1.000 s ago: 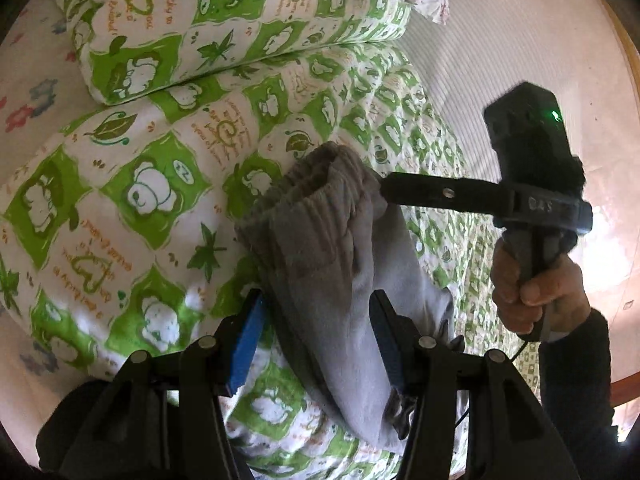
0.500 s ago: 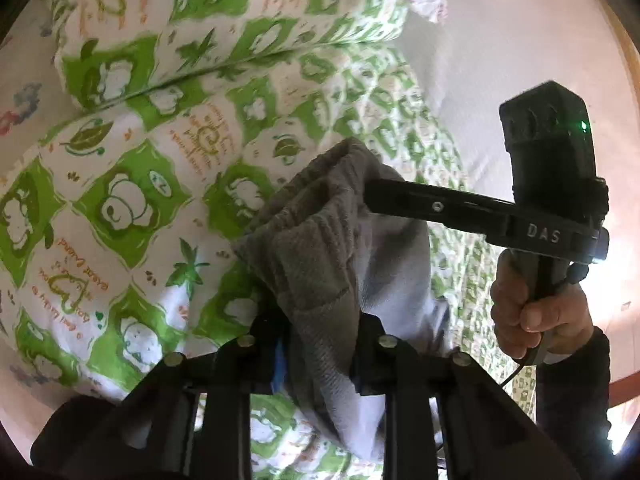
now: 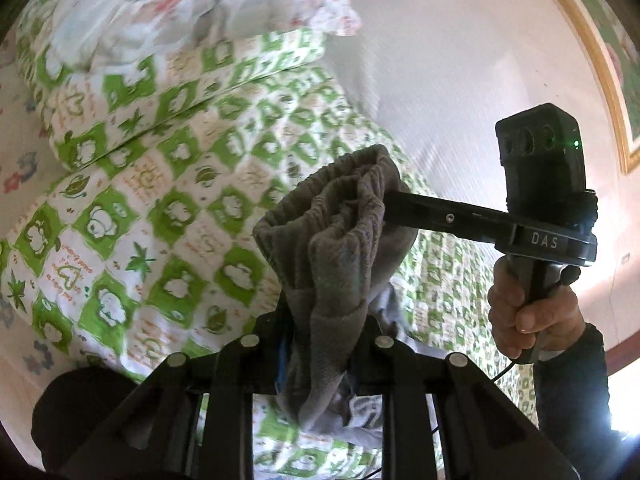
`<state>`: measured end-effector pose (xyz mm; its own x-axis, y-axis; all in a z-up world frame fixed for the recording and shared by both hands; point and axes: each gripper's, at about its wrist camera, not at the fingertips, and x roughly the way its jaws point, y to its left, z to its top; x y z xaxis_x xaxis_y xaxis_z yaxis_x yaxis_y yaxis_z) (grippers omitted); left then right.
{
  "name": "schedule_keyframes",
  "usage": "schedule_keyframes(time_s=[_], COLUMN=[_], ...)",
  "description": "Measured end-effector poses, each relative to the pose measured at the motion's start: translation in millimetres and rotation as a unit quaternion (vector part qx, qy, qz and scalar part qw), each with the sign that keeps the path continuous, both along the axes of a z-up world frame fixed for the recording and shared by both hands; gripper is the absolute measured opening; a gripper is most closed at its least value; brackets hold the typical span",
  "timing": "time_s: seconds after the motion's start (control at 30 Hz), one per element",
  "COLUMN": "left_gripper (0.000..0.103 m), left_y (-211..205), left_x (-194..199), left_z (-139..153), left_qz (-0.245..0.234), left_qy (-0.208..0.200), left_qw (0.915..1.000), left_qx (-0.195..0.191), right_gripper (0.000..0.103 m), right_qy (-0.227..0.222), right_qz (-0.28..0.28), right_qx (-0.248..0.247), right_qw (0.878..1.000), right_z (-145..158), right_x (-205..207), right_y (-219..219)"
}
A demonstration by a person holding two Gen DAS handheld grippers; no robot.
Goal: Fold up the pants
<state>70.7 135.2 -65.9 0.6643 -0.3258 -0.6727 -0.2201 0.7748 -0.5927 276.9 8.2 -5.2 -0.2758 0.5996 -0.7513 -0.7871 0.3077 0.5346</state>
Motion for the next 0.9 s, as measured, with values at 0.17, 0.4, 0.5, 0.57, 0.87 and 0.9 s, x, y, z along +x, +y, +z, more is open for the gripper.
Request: schedule_keyframes(time_s=[0.17,0.4,0.5,0.57,0.87,0.9], left_gripper=[0.02,0.02,0.02,0.02,0.02,0.02], left_y=[-26.1,-70.0,-89.2,-102.3,-148.0,-151.8], left_x=[-3.6,-8.8,-8.3,-9.5,-8.6,-9.0], left_z=[17.1,29.3,28.5,26.9,15.7,15.4], left_qz=[-0.027,-0.074,-0.096,-0.112,-0.179,-0.183], left_qy=[-0.018,-0.032,-0.031,-0.028,-0.029,-0.03], left_qw=[0.9992,0.9958,0.9936,0.992,0.9809,0.9797], left_qx=[0.023,0.044,0.051,0.051,0.071,0.075], right_gripper=[0.032,0.032,0.032,0.032,0.032,0.032], right_qy=[0.003,-0.001,0.002,0.005,0.029,0.031], right_qz=[-0.023,-0.059,-0.077,-0.09,-0.15,-0.155], right_qx=[0.015,0.029,0.031,0.033,0.047,0.049], right_qw=[1.0,0.998,0.997,0.995,0.987,0.986], right_z=[15.5,23.0,19.7,15.9,-6.9,-9.2], right_x=[-9.5,-19.7,-23.3,-26.7,-37.6,-38.5], right_y=[-36.7,-89.3,-112.9,-128.9,-194.6,-200.0])
